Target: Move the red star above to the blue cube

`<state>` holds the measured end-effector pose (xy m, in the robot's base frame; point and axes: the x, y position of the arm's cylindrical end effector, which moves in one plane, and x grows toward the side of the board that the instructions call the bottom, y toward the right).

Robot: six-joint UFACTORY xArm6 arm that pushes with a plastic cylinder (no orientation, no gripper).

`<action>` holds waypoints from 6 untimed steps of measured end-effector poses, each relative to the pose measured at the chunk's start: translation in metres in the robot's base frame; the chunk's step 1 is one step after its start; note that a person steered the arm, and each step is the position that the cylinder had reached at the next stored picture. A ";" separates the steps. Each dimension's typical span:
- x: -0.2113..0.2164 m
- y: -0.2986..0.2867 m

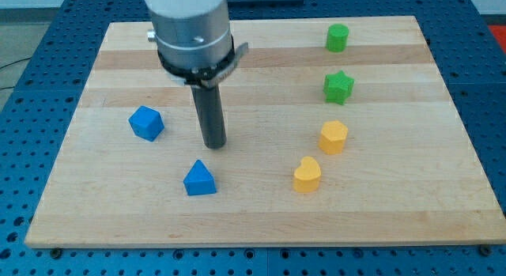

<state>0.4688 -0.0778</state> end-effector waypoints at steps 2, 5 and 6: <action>-0.036 -0.082; -0.104 0.004; -0.158 0.006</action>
